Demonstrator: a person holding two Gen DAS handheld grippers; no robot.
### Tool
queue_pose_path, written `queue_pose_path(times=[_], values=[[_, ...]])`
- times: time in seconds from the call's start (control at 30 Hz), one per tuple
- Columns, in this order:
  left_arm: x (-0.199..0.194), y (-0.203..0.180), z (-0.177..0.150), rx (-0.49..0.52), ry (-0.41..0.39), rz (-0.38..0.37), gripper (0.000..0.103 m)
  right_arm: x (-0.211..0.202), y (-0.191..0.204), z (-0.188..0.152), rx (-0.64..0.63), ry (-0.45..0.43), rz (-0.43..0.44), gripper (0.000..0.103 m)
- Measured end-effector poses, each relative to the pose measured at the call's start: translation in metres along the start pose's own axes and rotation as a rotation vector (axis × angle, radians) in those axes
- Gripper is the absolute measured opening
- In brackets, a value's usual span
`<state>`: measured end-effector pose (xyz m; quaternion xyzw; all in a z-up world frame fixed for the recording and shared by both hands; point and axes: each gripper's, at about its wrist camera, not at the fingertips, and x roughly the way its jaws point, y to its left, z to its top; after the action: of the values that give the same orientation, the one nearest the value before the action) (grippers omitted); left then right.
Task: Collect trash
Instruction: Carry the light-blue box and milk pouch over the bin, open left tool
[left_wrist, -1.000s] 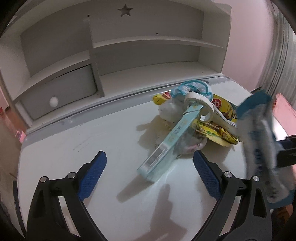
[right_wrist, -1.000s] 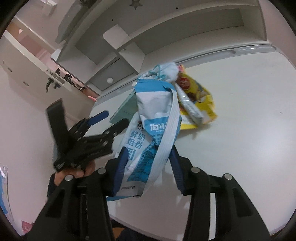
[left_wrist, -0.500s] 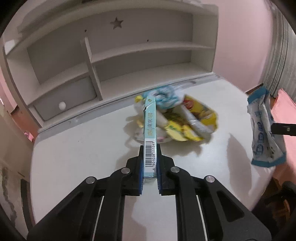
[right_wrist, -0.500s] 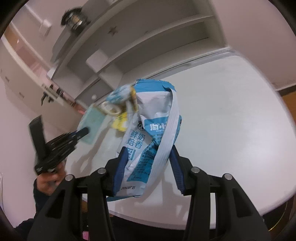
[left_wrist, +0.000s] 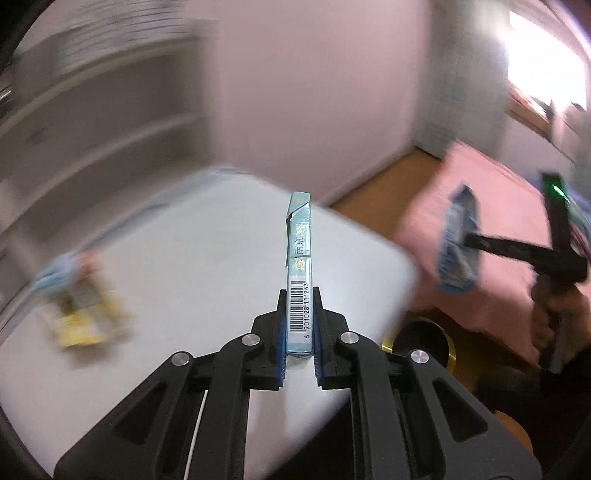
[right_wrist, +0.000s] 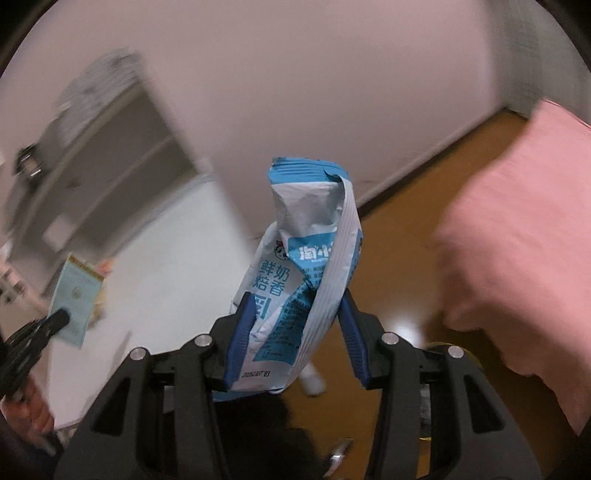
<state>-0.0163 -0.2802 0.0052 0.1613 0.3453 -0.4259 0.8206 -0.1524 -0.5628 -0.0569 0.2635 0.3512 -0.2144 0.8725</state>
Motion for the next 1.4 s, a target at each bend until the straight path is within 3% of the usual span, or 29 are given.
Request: queue_pose_path(times=[0.17, 0.27, 0.47, 0.6, 0.8, 0.9, 1.13, 1.17, 1.27, 1.4], values=[[0.074, -0.112, -0.004, 0.067, 0.060, -0.217, 0.010, 0.015, -0.078, -0.019, 0.092, 0.048, -0.141, 0.046], [0.126, -0.165, -0.018, 0.097, 0.115, -0.279, 0.010, 0.028, -0.118, -0.033, 0.144, 0.093, -0.228, 0.046], [0.243, -0.211, -0.057, 0.058, 0.282, -0.323, 0.010, 0.061, -0.166, -0.063, 0.203, 0.202, -0.325, 0.046], [0.292, -0.223, -0.080, 0.041, 0.361, -0.320, 0.010, 0.086, -0.187, -0.084, 0.233, 0.296, -0.325, 0.046], [0.324, -0.241, -0.099, 0.044, 0.421, -0.330, 0.010, 0.110, -0.194, -0.095, 0.268, 0.353, -0.296, 0.046], [0.328, -0.250, -0.100, 0.071, 0.399, -0.327, 0.010, 0.113, -0.199, -0.099, 0.279, 0.368, -0.295, 0.046], [0.326, -0.238, -0.105, 0.005, 0.375, -0.337, 0.012, 0.113, -0.196, -0.097, 0.263, 0.369, -0.290, 0.046], [0.326, -0.237, -0.105, -0.002, 0.371, -0.335, 0.018, 0.113, -0.196, -0.097, 0.259, 0.371, -0.289, 0.046], [0.323, -0.237, -0.105, -0.016, 0.374, -0.333, 0.050, 0.113, -0.195, -0.097, 0.253, 0.373, -0.290, 0.046], [0.313, -0.235, -0.103, -0.018, 0.346, -0.333, 0.063, 0.114, -0.194, -0.098, 0.248, 0.380, -0.287, 0.046]])
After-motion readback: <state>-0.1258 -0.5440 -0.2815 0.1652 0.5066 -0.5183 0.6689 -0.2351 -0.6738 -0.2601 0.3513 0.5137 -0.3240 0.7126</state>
